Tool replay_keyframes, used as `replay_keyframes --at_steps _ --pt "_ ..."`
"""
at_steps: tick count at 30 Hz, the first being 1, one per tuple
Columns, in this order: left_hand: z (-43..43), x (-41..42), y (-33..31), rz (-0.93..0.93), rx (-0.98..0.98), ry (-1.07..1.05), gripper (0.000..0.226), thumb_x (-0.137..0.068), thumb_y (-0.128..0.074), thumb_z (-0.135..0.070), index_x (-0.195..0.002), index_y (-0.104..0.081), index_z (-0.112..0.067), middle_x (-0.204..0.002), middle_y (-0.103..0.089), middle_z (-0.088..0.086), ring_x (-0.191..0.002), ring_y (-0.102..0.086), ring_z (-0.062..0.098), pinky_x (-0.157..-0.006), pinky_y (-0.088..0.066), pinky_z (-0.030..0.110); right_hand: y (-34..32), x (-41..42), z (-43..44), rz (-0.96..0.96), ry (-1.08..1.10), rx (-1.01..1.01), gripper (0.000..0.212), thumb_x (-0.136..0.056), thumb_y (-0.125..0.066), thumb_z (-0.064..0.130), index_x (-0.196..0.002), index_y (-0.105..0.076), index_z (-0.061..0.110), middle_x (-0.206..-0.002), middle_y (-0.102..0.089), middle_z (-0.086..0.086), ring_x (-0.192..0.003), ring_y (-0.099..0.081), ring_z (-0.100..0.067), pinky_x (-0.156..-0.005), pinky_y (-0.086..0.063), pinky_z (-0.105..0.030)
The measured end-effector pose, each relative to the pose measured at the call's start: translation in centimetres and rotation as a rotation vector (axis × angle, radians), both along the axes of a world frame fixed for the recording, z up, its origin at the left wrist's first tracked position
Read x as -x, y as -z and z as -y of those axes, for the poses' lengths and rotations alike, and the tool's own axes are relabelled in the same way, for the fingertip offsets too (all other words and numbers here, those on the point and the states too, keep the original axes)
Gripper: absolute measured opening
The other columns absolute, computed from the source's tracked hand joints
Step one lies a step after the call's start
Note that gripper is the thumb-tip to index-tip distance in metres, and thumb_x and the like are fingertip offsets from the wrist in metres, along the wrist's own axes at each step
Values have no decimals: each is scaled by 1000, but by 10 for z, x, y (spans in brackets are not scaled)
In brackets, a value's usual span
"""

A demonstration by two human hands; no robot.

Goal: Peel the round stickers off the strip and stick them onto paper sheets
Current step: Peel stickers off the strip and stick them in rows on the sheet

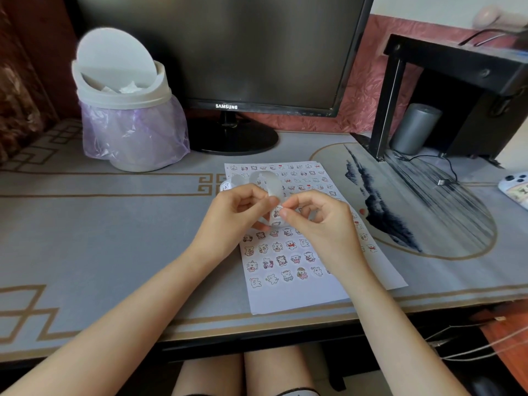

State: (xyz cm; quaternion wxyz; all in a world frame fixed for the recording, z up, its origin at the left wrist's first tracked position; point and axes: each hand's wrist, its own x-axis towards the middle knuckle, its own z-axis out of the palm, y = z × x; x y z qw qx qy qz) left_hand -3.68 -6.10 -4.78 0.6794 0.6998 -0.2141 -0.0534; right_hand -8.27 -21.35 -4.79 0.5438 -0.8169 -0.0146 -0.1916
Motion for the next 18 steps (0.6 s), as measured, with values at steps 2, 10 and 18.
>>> replay_keyframes --at_steps 2,10,18 --pt "0 0 0 -6 -3 -8 16 -90 -62 -13 -82 -65 1 -71 -64 3 -67 -64 11 -68 -59 30 0 1 0 8 5 29 9 -80 -73 15 -79 -70 23 -75 -66 10 -64 -47 -5 -65 -44 -26" --pt "0 0 1 -26 -30 -41 17 -91 -61 -13 -80 -64 -1 -69 -65 6 -65 -63 12 -62 -54 20 -6 13 4 49 -43 101 8 -83 -69 15 -82 -65 21 -91 -62 11 -83 -55 -3 -69 -37 -13" --pt "0 -1 4 -50 -95 -55 20 -91 -61 -16 -83 -64 3 -78 -69 17 -69 -66 15 -69 -56 24 -20 31 45 -251 -23 -31 9 -78 -72 9 -76 -67 15 -69 -64 6 -63 -54 -7 -60 -43 -14"
